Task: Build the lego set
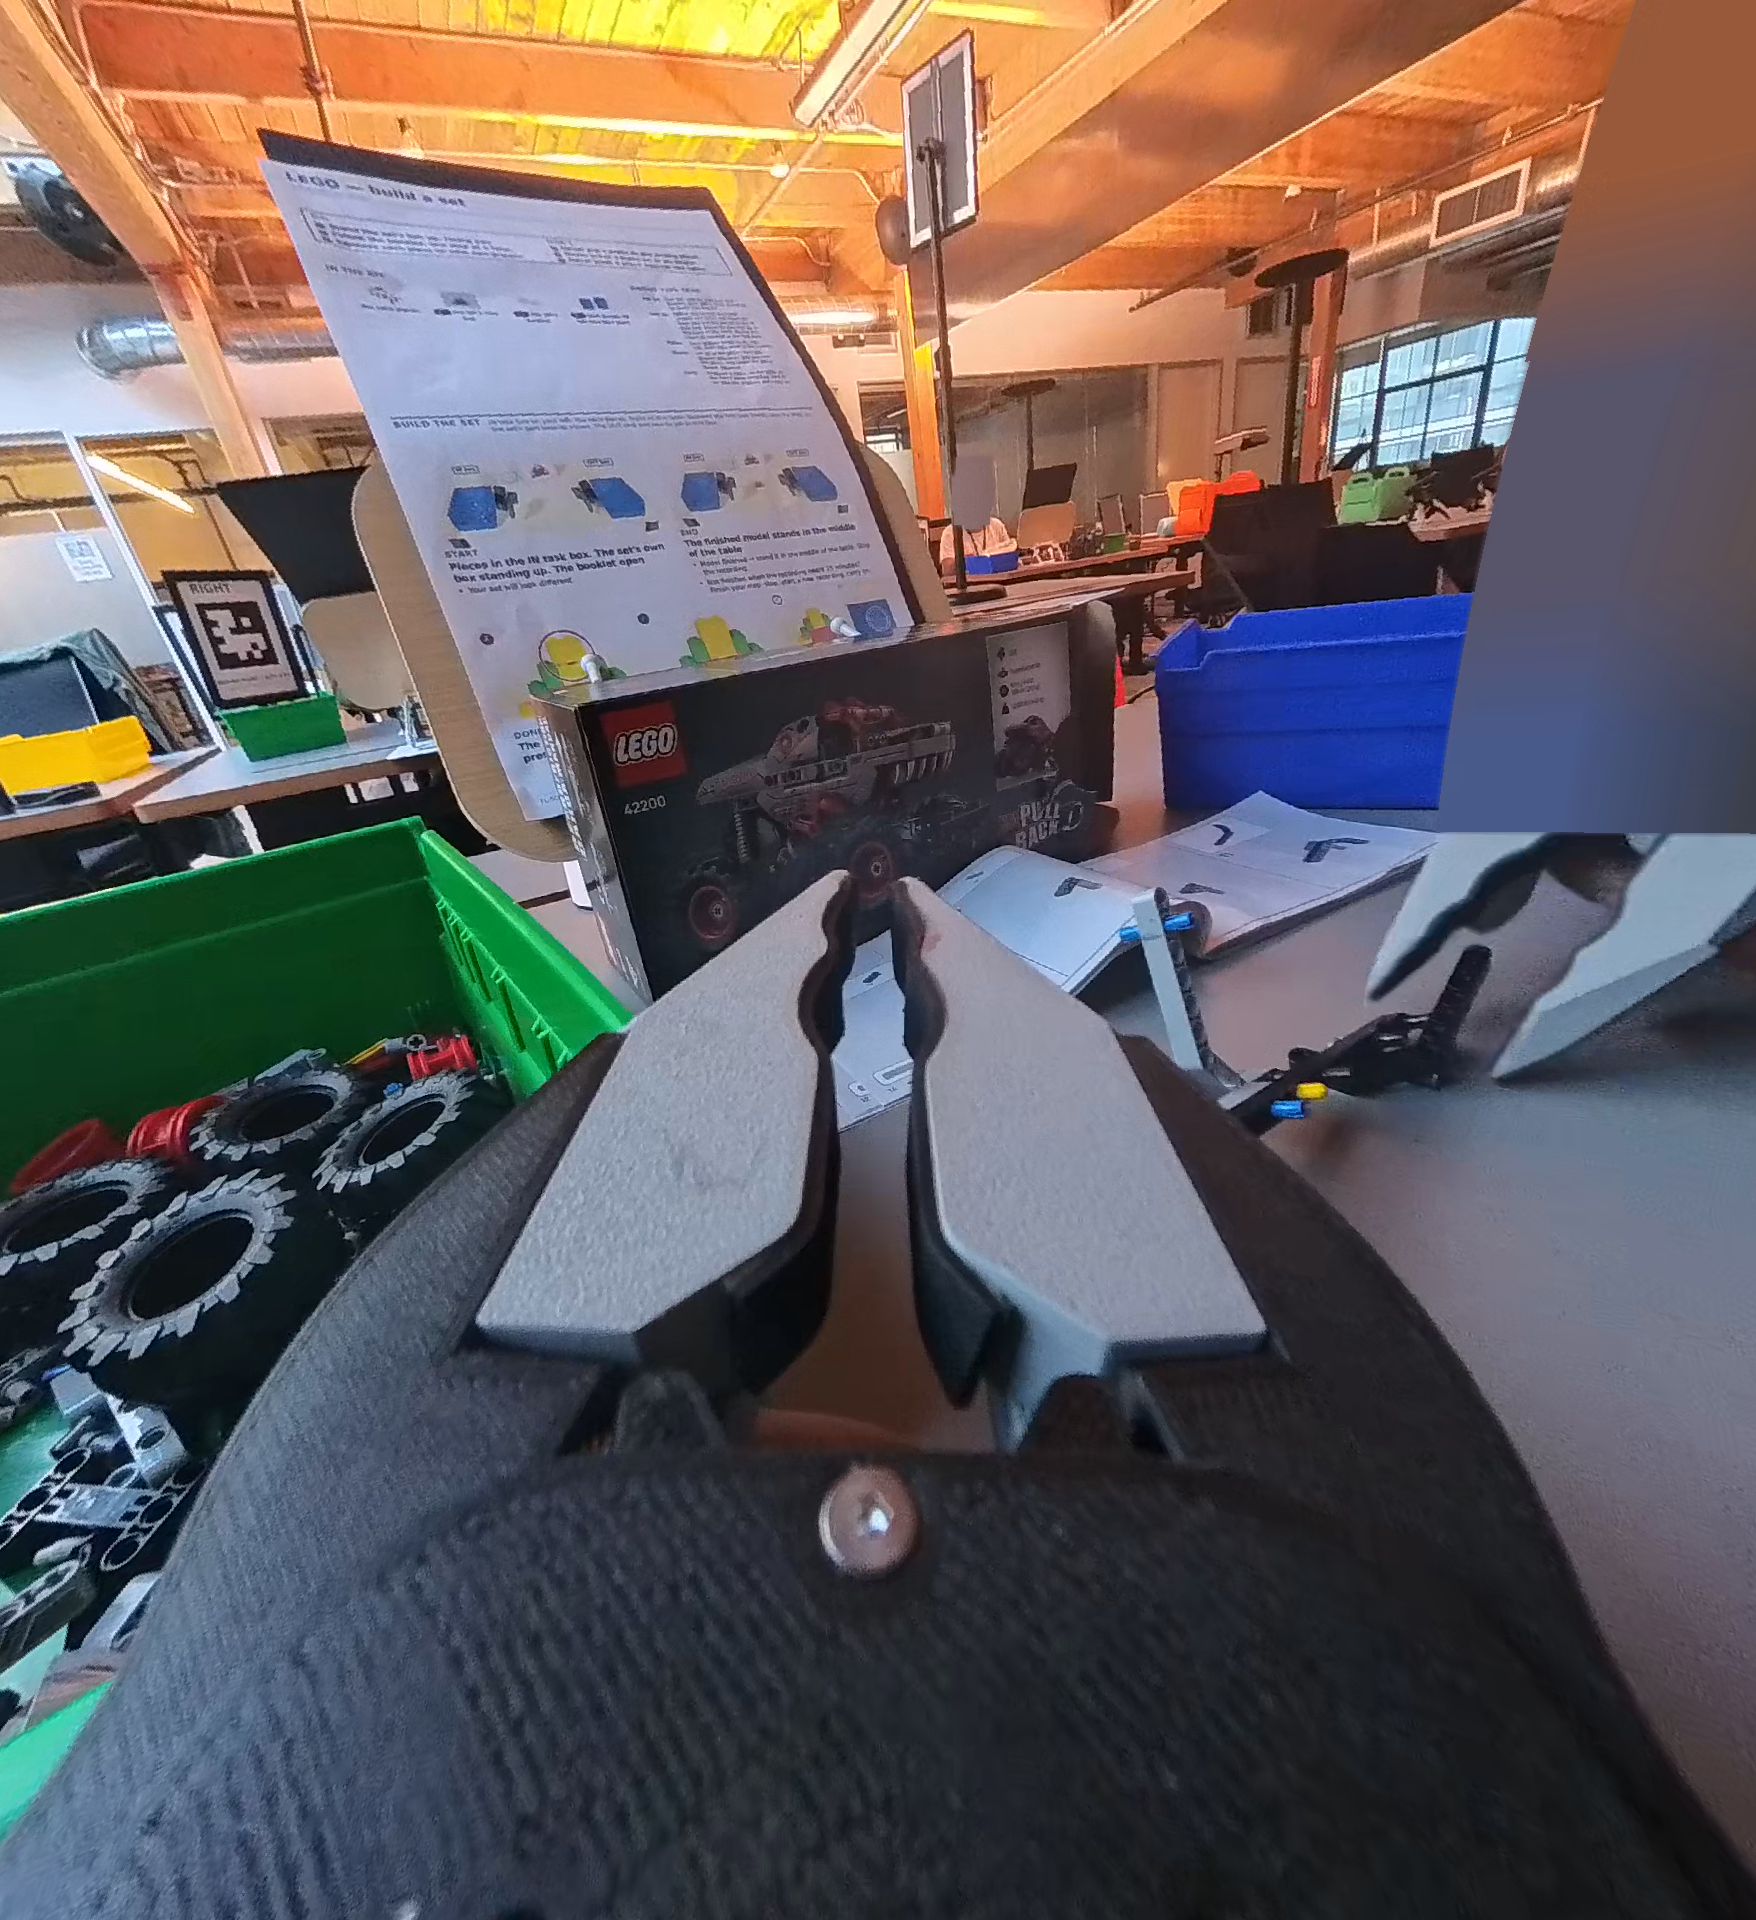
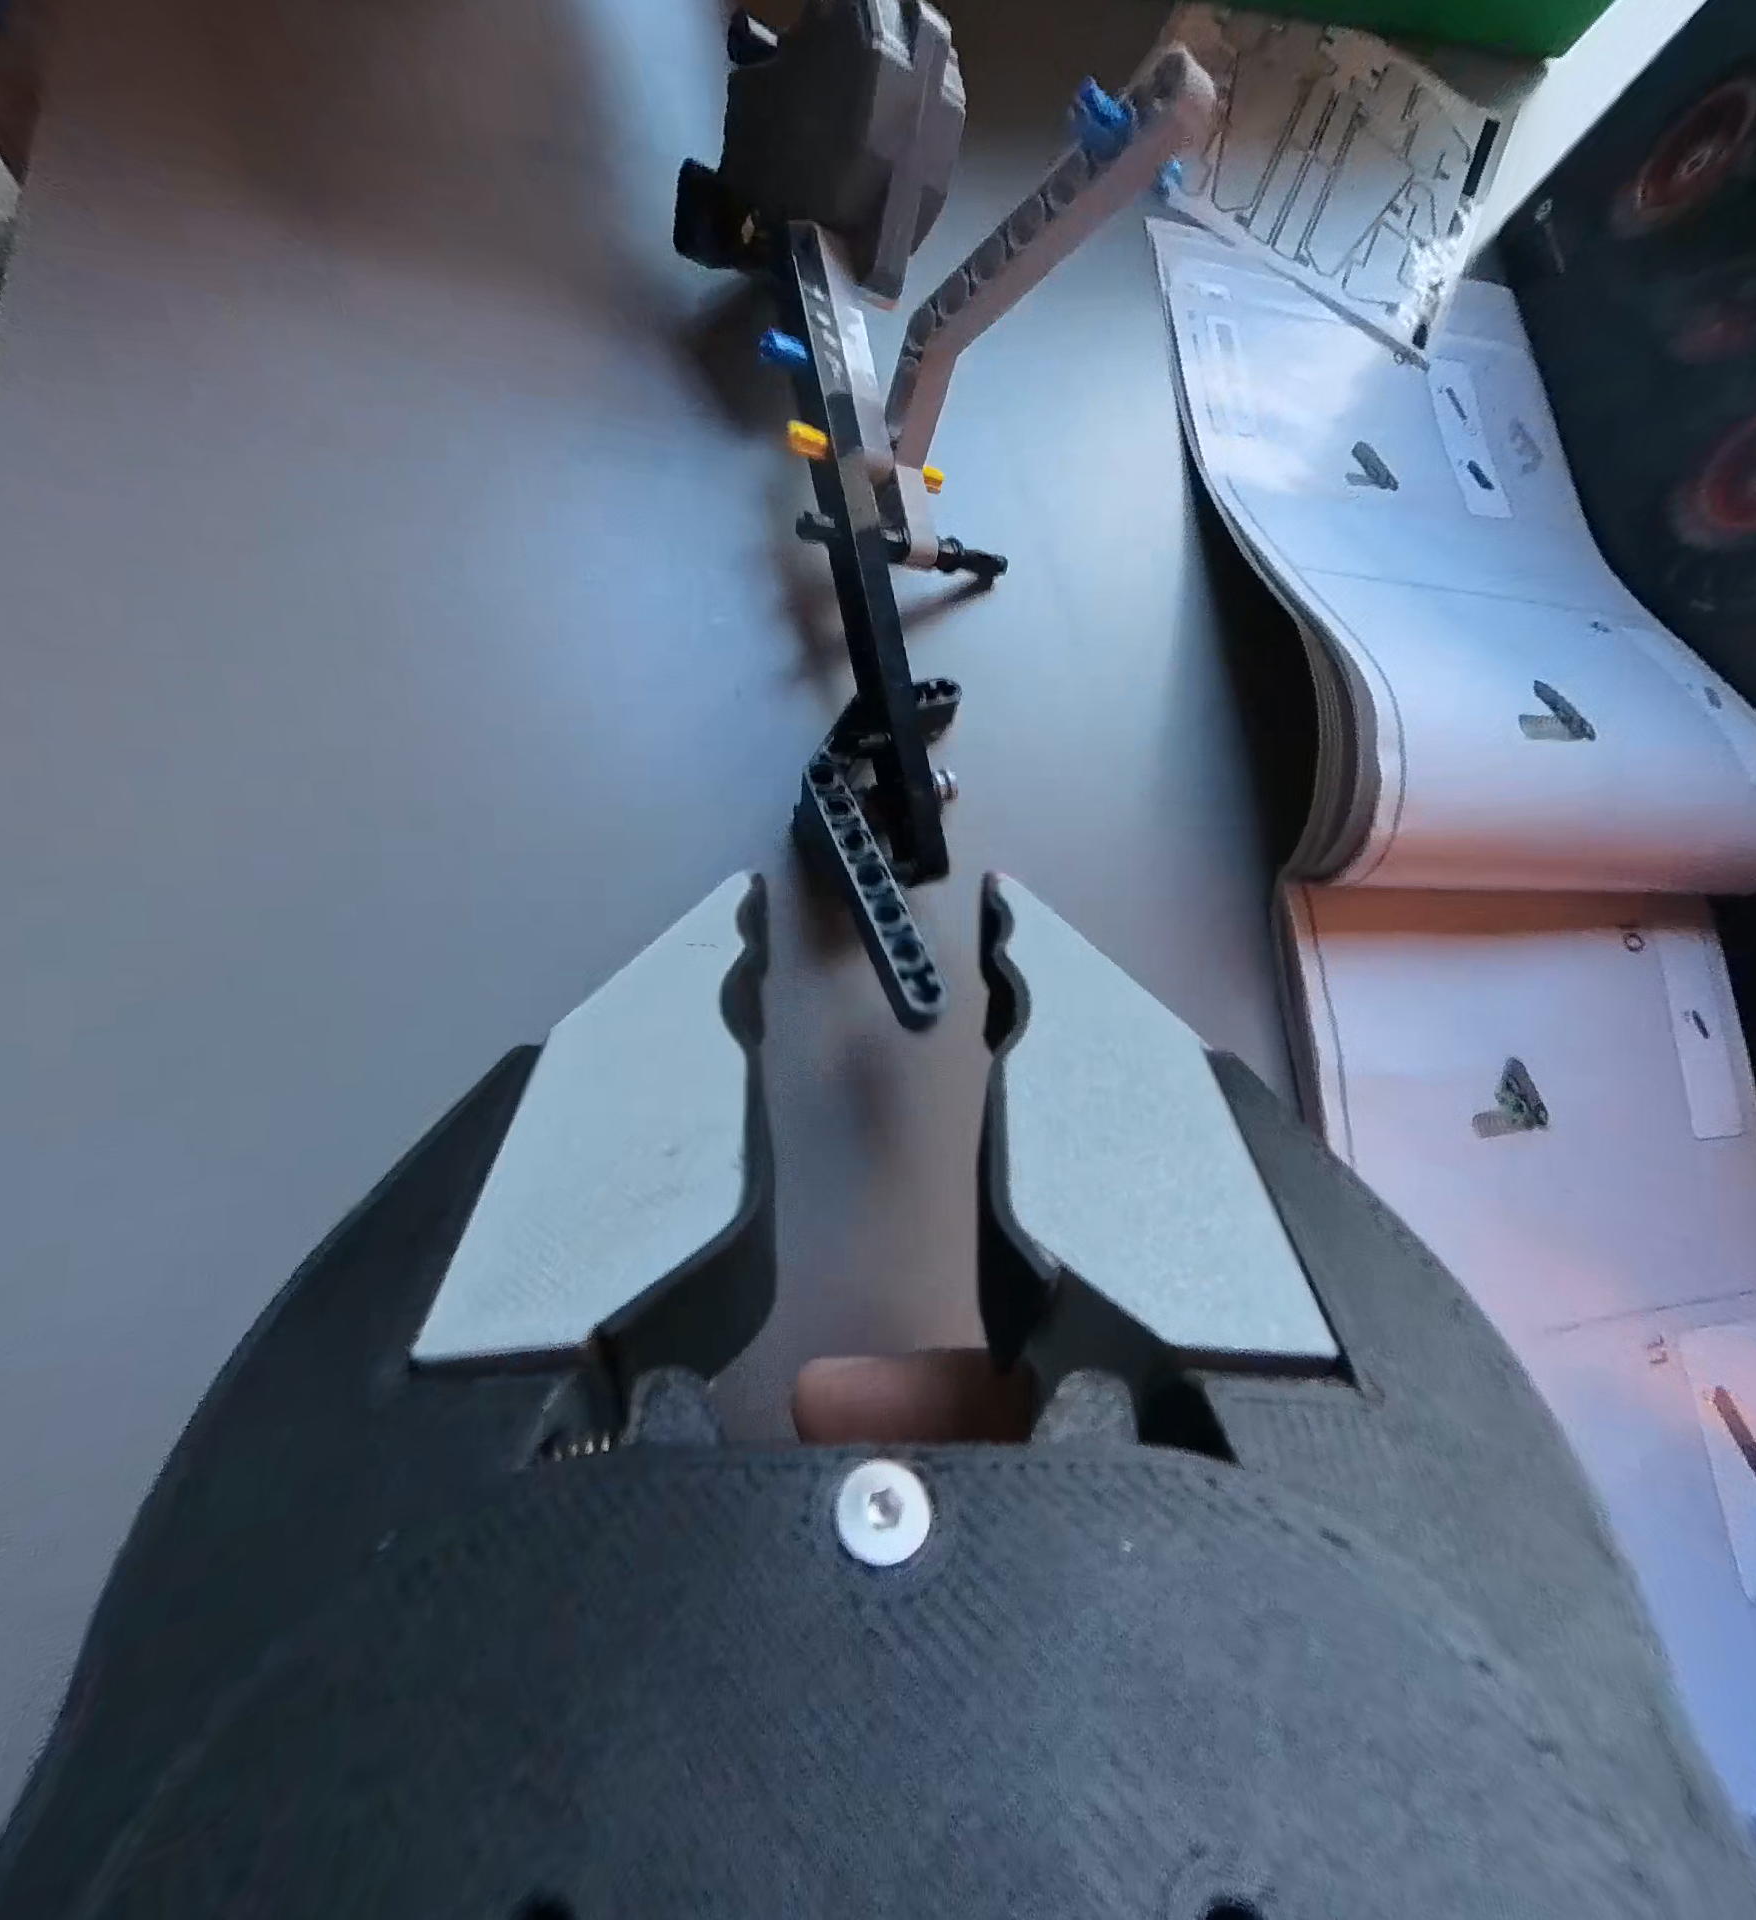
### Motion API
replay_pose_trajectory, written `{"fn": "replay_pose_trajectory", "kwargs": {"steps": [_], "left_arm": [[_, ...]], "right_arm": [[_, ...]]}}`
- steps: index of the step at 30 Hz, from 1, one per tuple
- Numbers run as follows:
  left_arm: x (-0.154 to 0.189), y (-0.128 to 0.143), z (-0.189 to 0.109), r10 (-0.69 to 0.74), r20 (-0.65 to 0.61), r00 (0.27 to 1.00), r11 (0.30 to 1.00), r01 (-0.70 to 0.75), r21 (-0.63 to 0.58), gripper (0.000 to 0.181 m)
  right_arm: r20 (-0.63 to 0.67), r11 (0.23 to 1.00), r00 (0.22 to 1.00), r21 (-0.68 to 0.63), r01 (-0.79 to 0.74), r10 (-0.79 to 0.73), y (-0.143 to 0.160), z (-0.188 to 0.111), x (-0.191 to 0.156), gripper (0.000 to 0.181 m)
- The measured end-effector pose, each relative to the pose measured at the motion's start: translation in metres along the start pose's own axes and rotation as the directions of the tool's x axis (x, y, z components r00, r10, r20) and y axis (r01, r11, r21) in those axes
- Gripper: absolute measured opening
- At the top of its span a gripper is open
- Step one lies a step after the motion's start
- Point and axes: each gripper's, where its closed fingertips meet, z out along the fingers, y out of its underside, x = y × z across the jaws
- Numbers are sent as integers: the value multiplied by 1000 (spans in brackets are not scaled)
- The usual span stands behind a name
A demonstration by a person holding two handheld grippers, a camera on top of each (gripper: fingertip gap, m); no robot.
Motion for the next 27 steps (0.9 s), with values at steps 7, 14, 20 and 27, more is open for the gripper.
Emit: {"fn": "replay_pose_trajectory", "kwargs": {"steps": [7,14,20,27], "left_arm": [[0,-1,-2,1,-1,1000,1000,-1,11,2],[0,0,-1,0,-4,1000,1000,0,4,2],[1,1,0,-1,-10,1000,1000,1,-6,3],[17,0,1,-2,-103,995,1000,2,1,7]], "right_arm": [[-48,952,989,282,-117,136,-16,-77,26,44],[-169,845,956,521,-119,240,-25,-142,52,41],[-274,699,886,712,-74,373,-32,-195,79,28],[-171,714,932,690,-118,320,-39,-174,63,25]]}}
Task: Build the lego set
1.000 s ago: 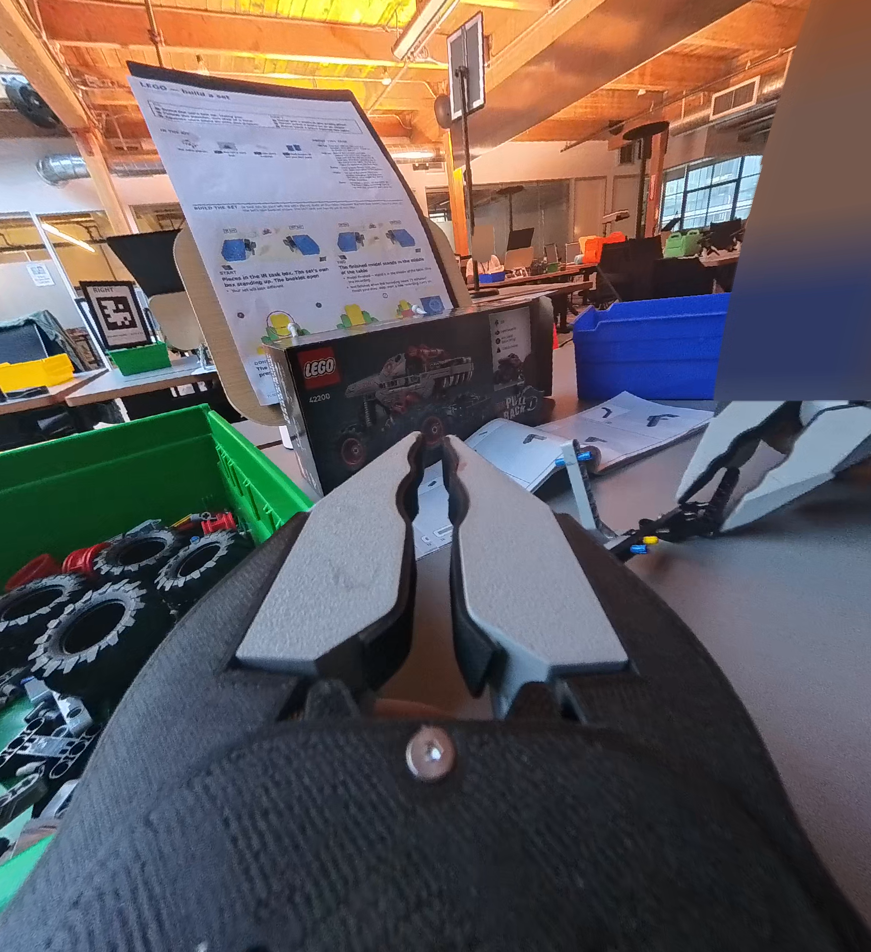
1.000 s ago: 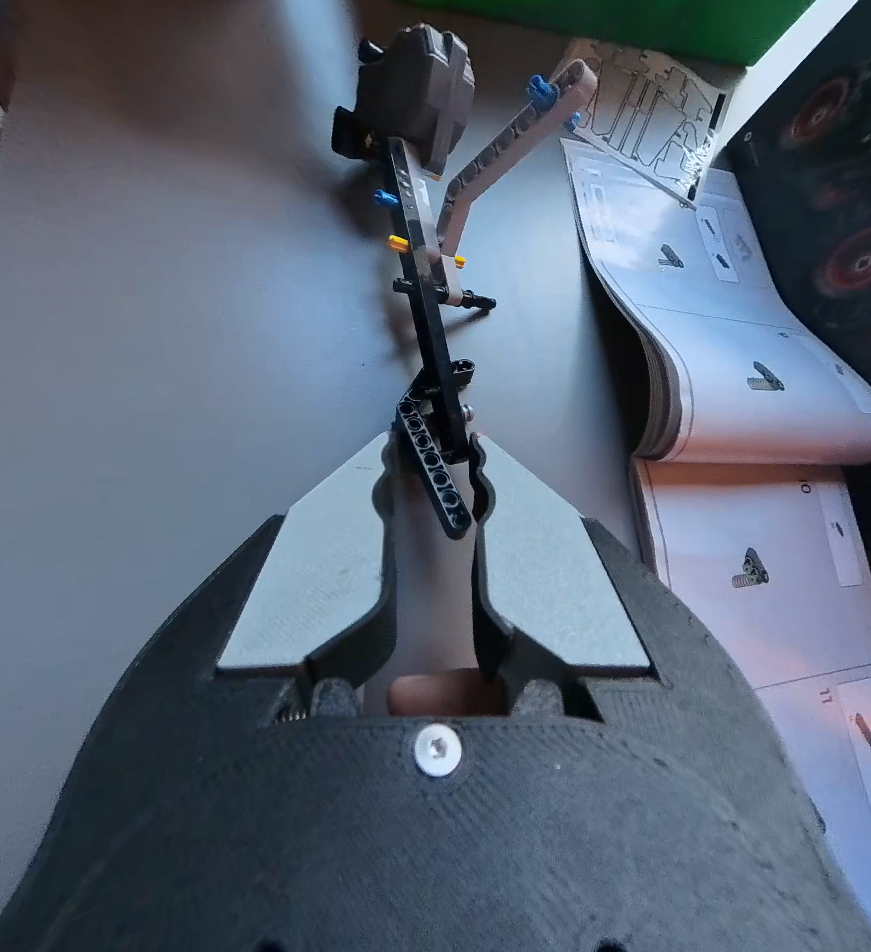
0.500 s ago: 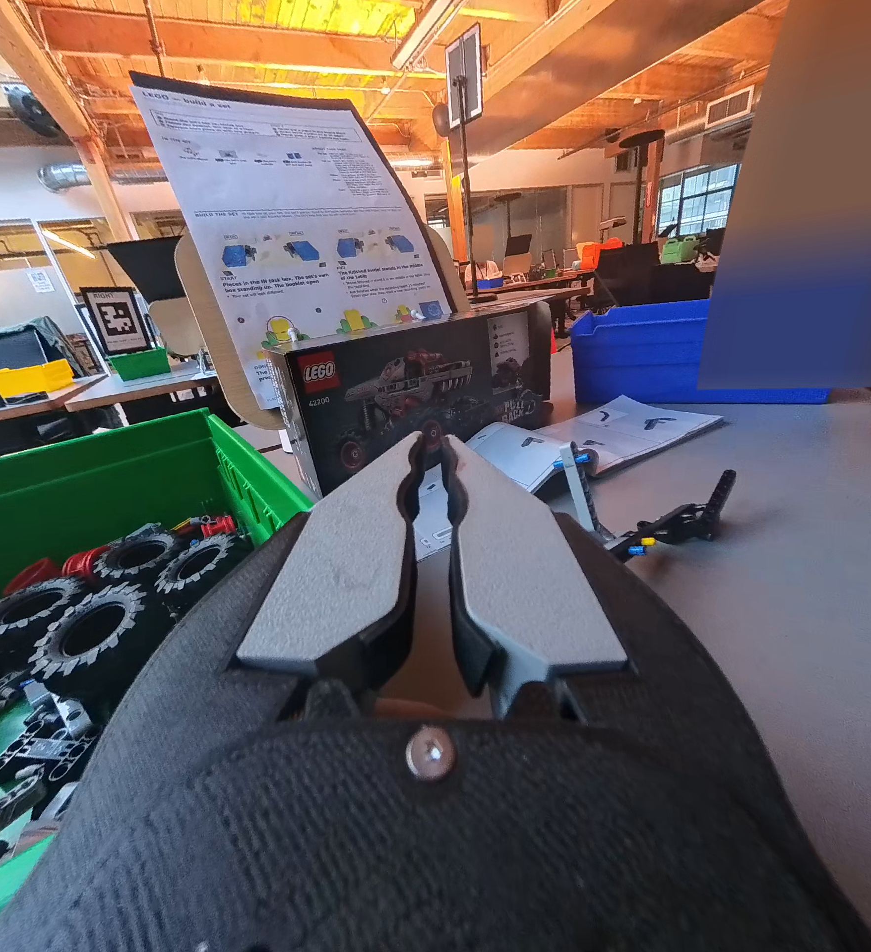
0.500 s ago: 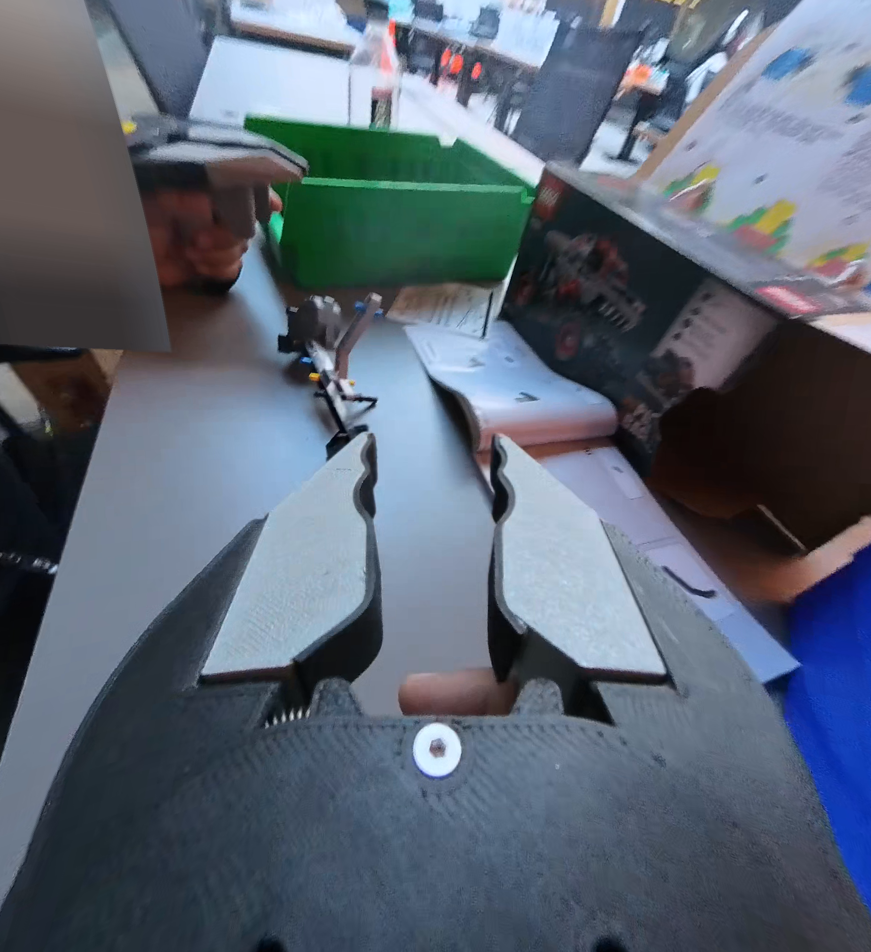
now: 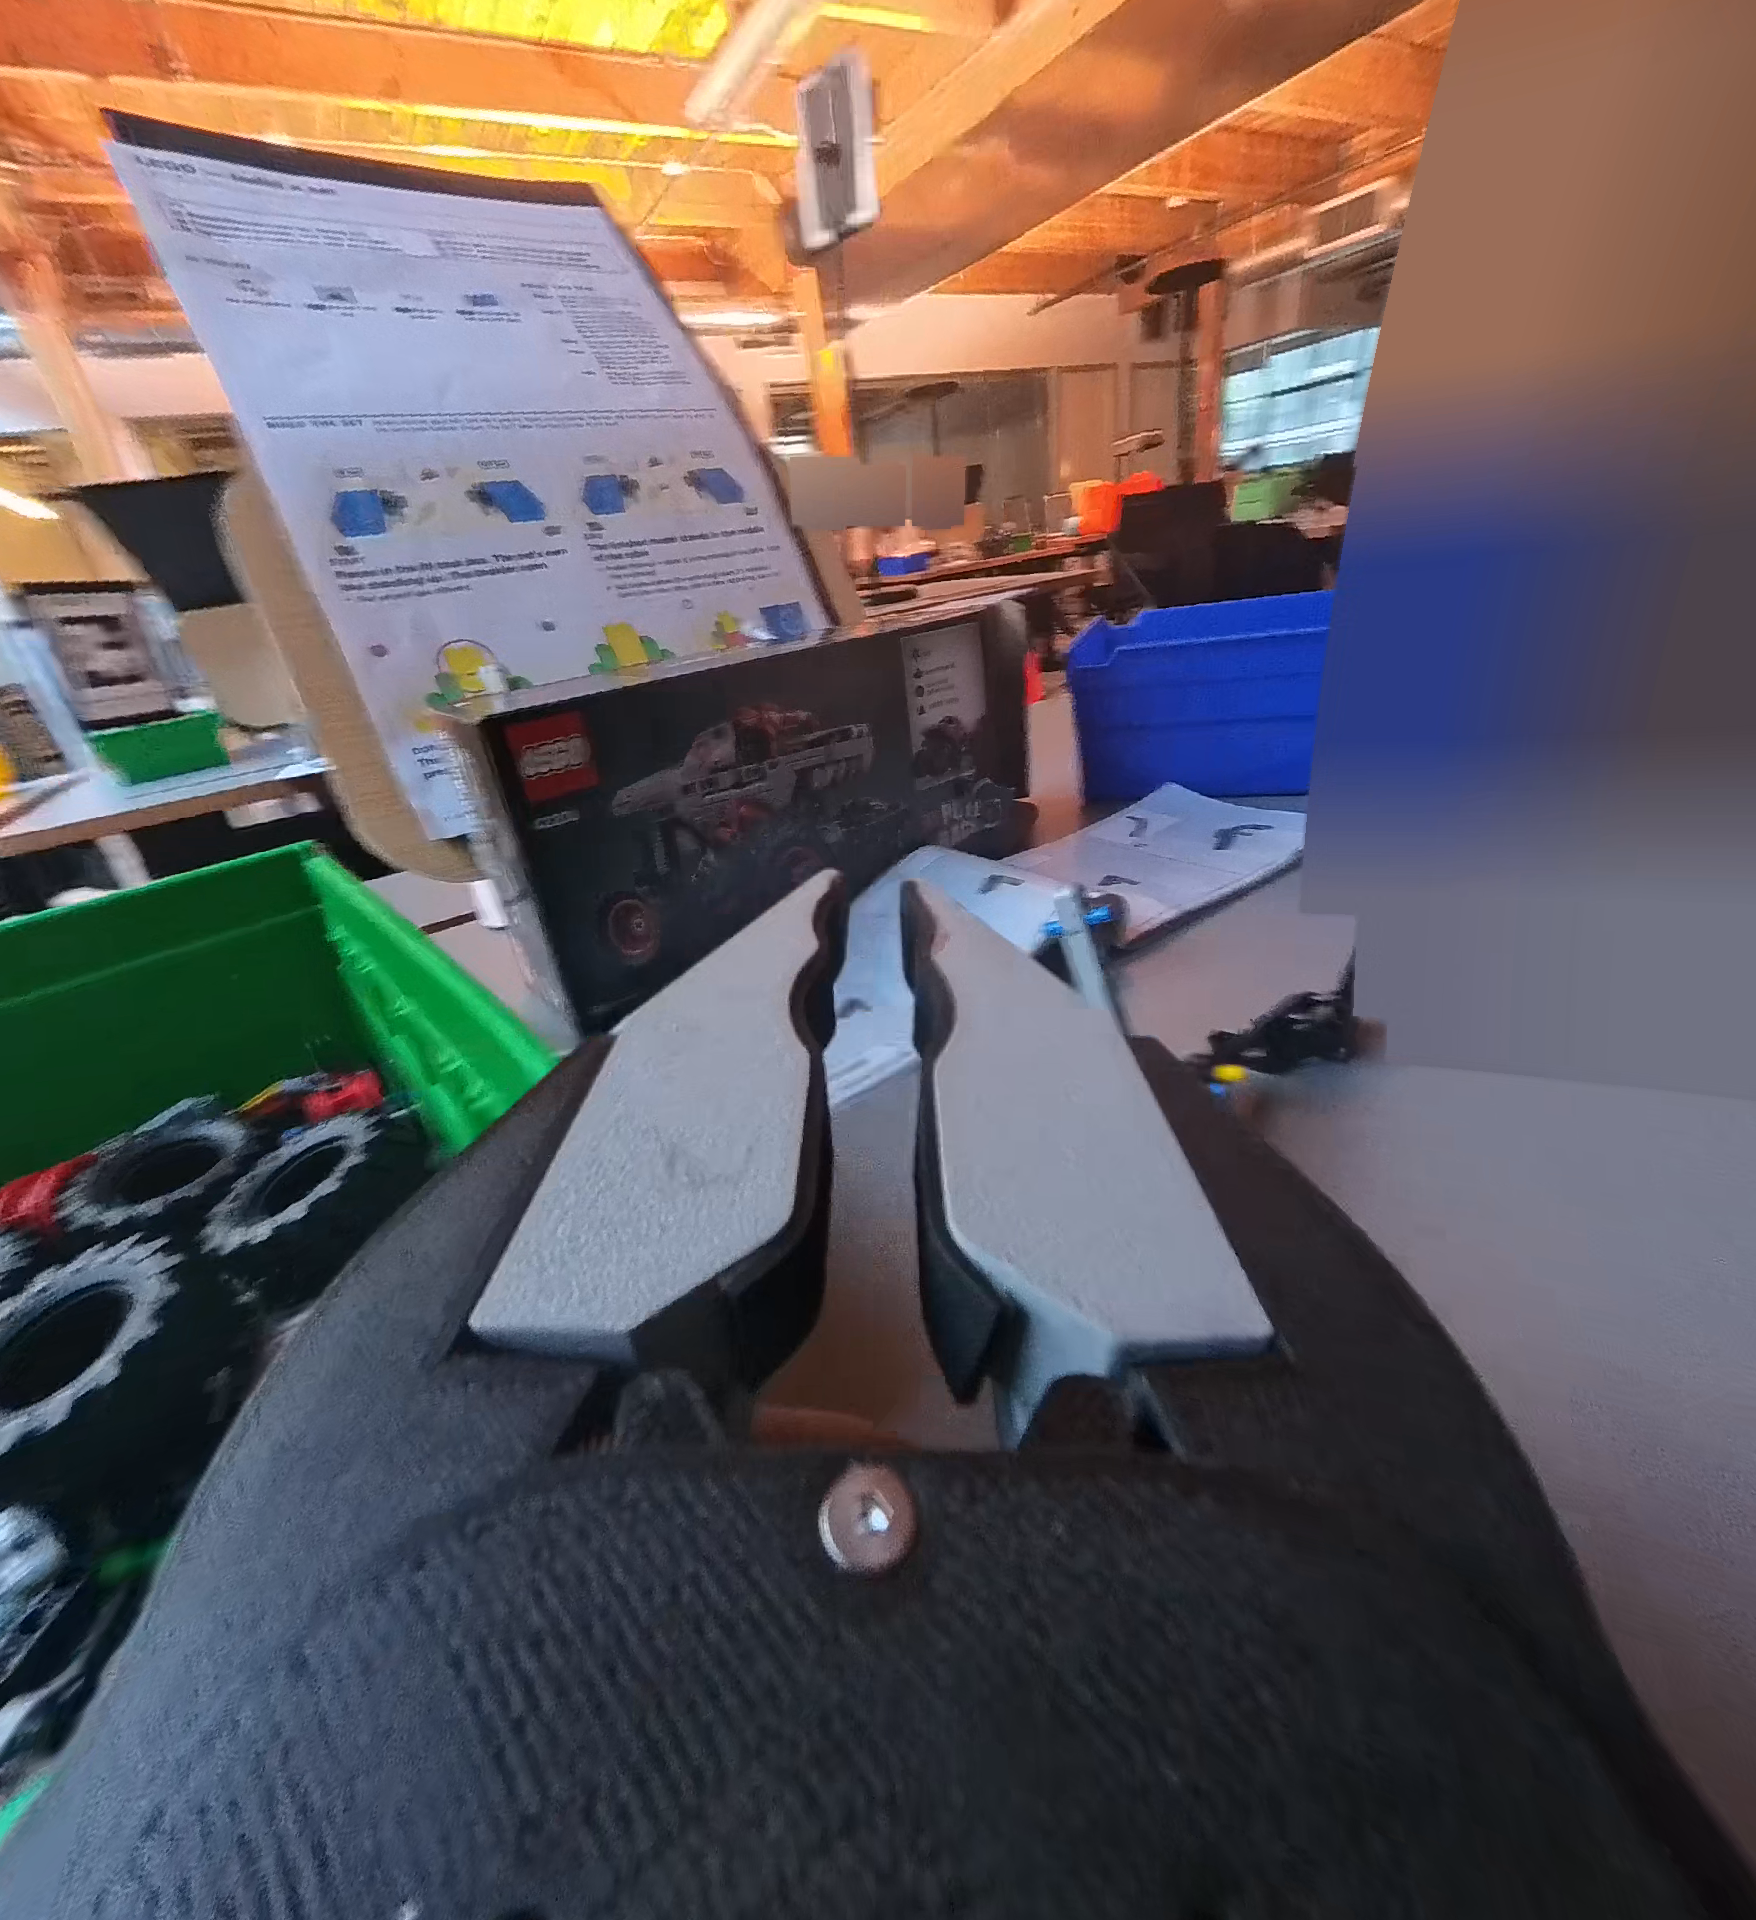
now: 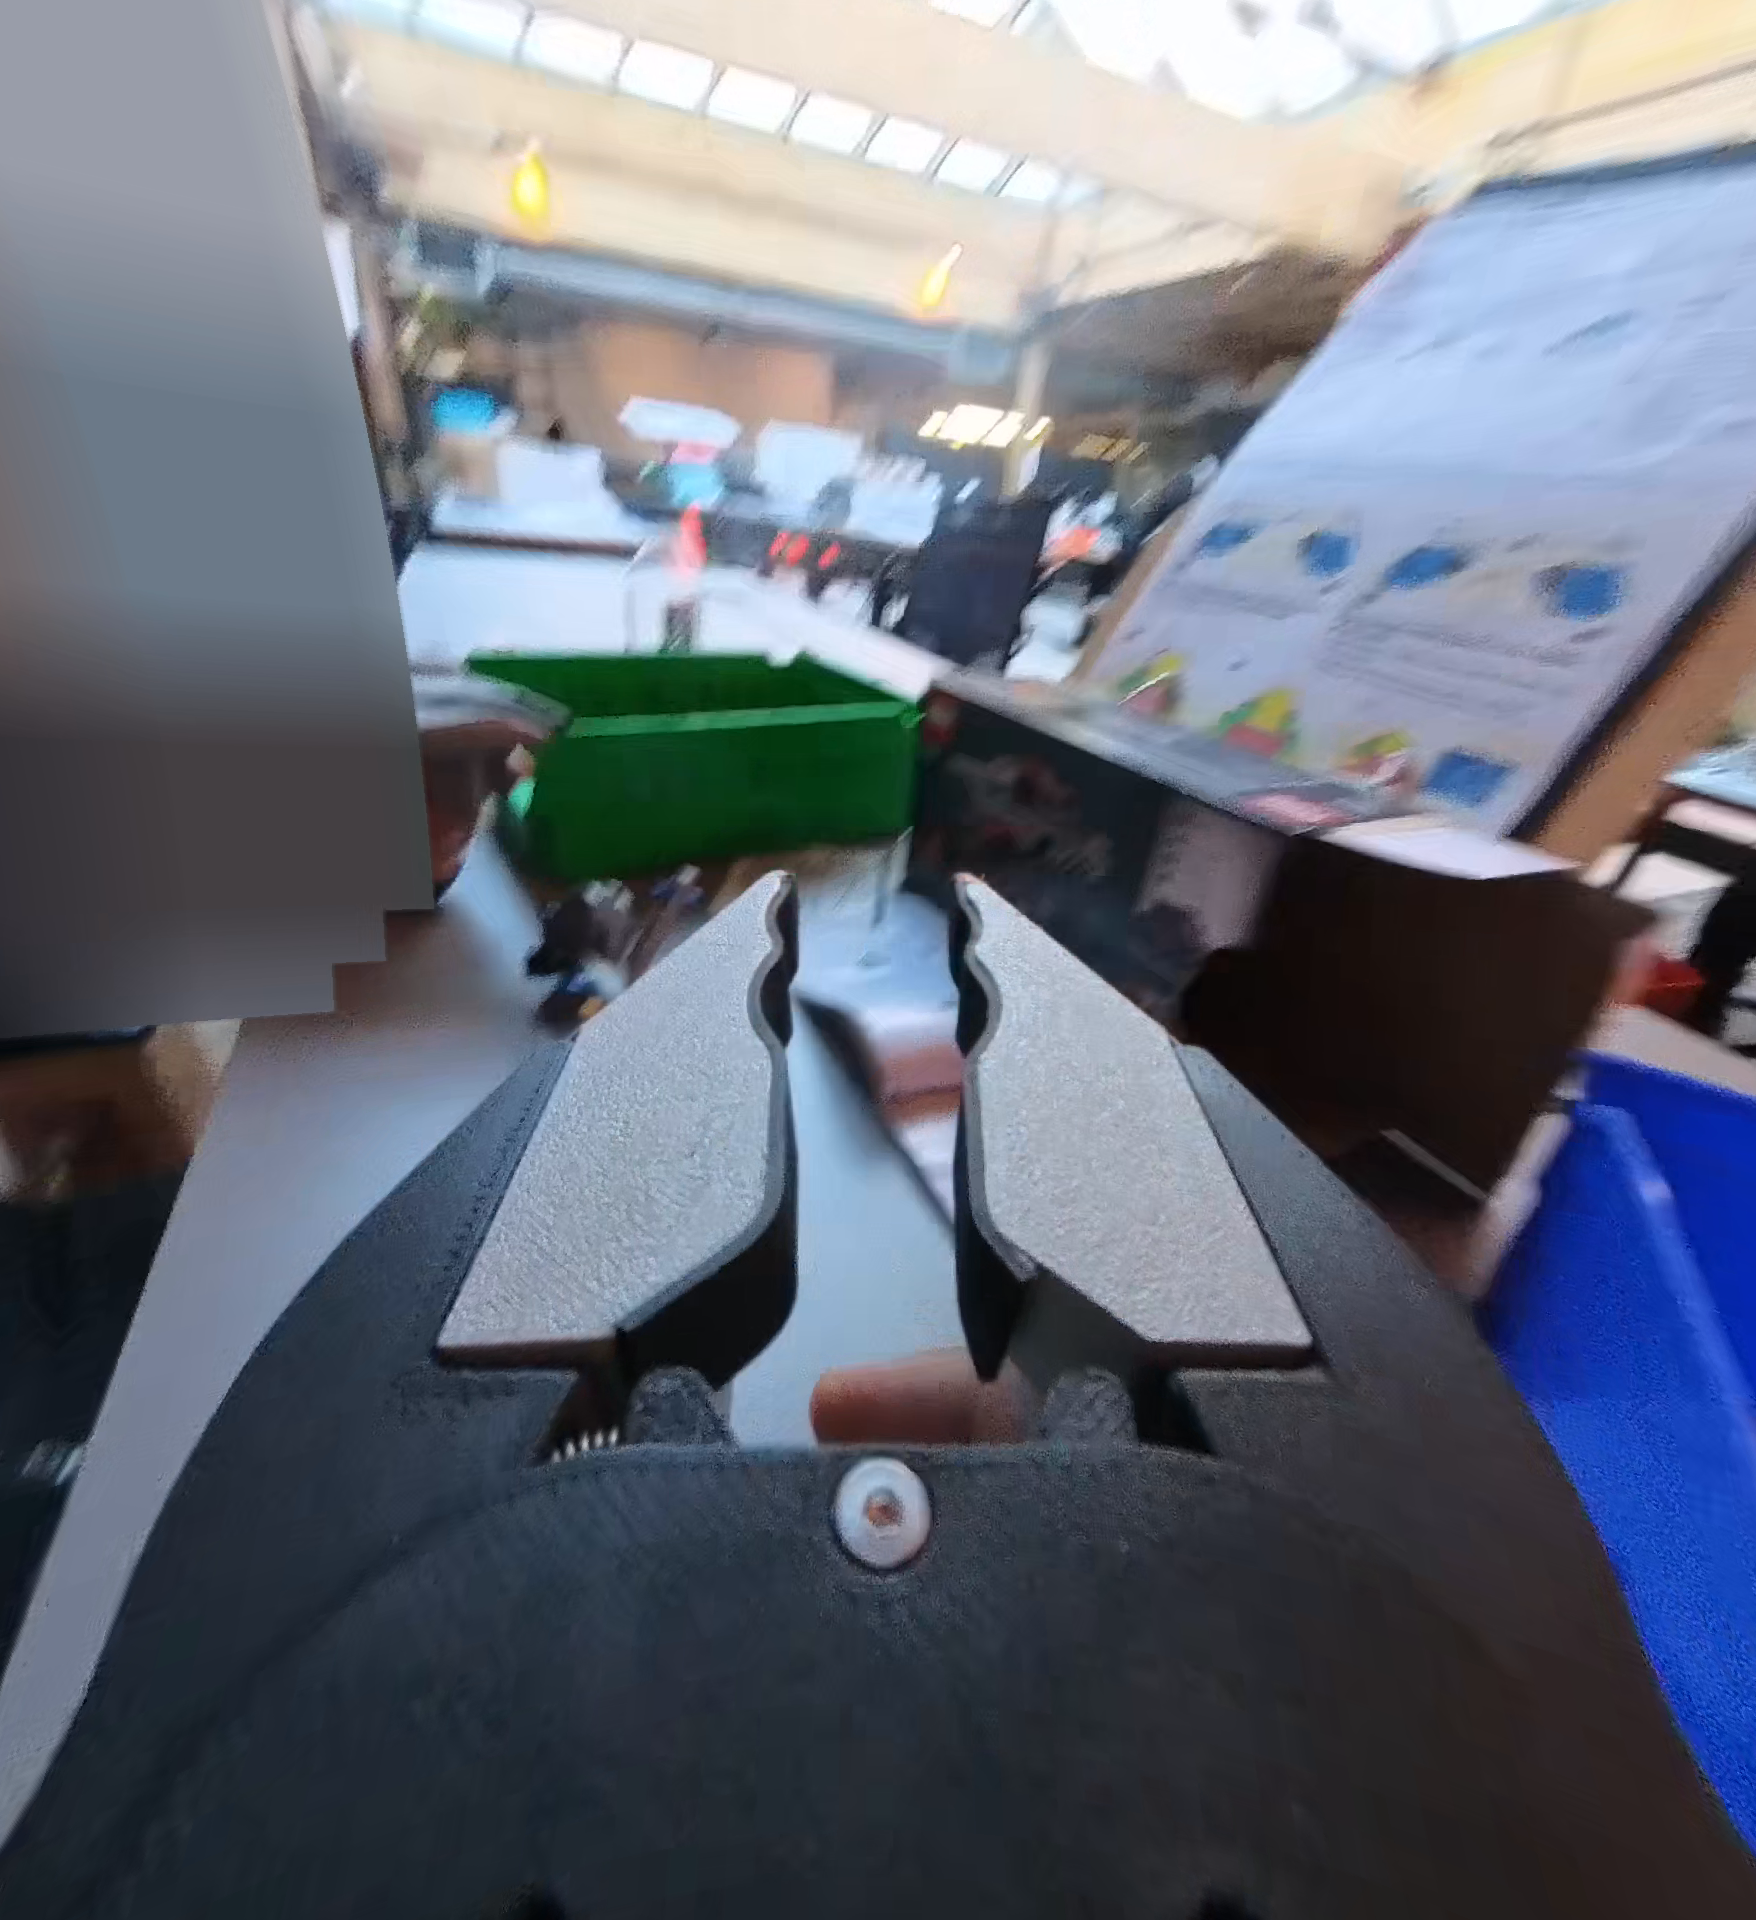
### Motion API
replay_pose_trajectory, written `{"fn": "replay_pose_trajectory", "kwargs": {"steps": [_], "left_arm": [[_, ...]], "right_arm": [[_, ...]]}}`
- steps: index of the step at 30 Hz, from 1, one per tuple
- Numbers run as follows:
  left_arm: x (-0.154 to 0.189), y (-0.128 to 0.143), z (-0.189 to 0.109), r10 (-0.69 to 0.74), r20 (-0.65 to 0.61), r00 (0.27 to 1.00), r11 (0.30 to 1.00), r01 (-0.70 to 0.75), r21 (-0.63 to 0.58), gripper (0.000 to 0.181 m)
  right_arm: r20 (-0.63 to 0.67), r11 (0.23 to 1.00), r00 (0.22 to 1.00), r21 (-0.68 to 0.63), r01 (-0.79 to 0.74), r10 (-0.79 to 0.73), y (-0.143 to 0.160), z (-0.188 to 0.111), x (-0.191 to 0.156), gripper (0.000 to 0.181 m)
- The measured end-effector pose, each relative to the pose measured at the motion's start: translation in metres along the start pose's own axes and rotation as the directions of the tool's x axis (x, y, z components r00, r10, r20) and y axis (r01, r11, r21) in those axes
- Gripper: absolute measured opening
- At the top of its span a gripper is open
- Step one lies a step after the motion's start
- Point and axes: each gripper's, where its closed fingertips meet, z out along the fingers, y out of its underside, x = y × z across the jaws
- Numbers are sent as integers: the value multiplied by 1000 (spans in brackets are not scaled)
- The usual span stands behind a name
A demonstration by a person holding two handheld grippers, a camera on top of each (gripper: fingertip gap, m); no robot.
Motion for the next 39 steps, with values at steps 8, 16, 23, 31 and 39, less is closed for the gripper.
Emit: {"fn": "replay_pose_trajectory", "kwargs": {"steps": [8,16,23,31,39], "left_arm": [[55,32,11,-157,-367,917,957,49,-287,51],[77,76,34,-139,-454,880,853,-126,-506,62],[83,94,35,-159,-480,863,787,-183,-589,35],[73,84,39,-215,-435,874,816,-84,-572,24],[71,79,39,-306,-436,846,818,0,-575,46]], "right_arm": [[245,891,968,-428,154,-50,104,56,-66,35],[251,831,968,-532,163,-29,135,68,-71,29],[311,797,950,-566,210,-29,145,64,-83,8],[378,785,925,-564,256,-30,142,44,-89,5],[334,828,942,-536,165,28,121,32,-73,5]]}}
